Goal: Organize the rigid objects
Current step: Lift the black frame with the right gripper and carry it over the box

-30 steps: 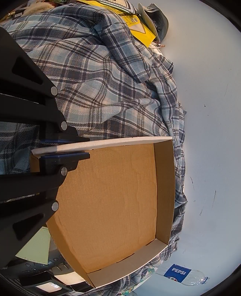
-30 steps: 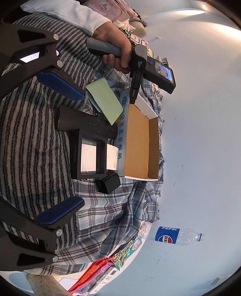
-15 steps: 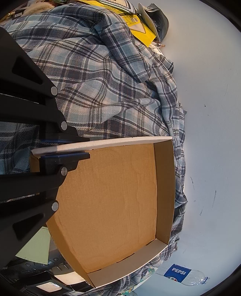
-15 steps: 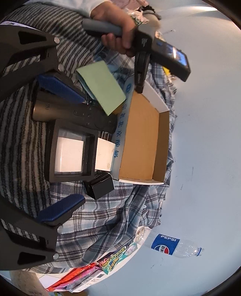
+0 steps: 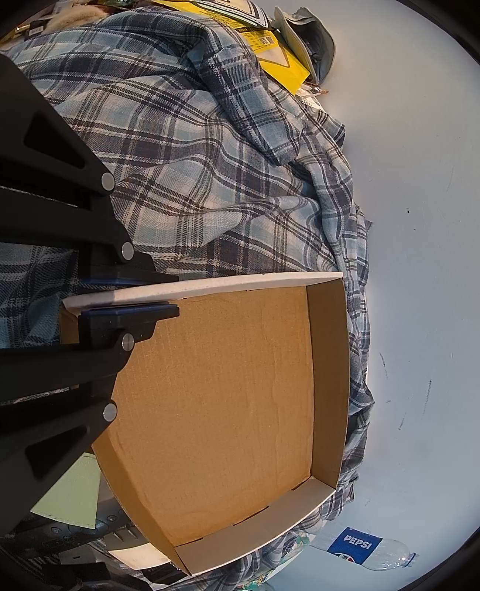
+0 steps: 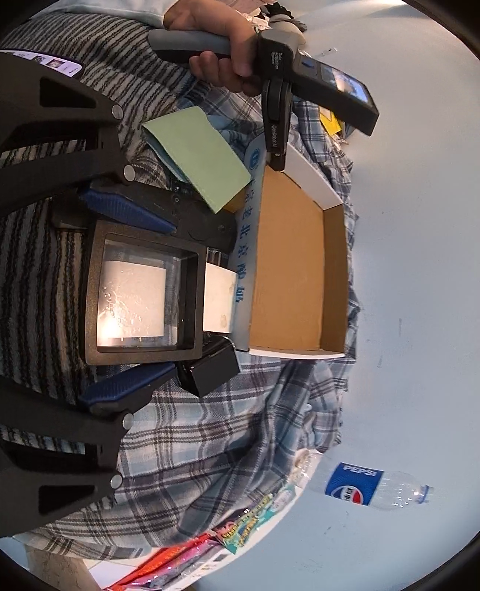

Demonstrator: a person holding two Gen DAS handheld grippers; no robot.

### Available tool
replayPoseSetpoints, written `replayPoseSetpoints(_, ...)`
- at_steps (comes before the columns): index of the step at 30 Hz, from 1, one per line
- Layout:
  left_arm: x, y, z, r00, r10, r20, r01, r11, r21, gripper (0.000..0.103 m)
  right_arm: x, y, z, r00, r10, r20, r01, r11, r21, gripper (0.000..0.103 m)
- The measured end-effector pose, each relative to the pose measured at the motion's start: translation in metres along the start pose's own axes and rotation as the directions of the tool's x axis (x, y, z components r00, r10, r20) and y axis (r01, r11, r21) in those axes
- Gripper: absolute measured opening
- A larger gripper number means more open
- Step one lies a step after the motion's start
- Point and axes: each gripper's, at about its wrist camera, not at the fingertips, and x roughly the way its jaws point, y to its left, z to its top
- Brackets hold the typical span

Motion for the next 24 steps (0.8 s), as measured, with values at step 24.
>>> replayPoseSetpoints(24, -0.001, 0.0, 0.0, 1.0, 0.002, 0.001, -0.002, 1.0, 0.001, 0.01, -0.011, -0.007, 0.088, 0.966, -0.018, 0.258, 0.028, 0.999, -0.035, 0.07)
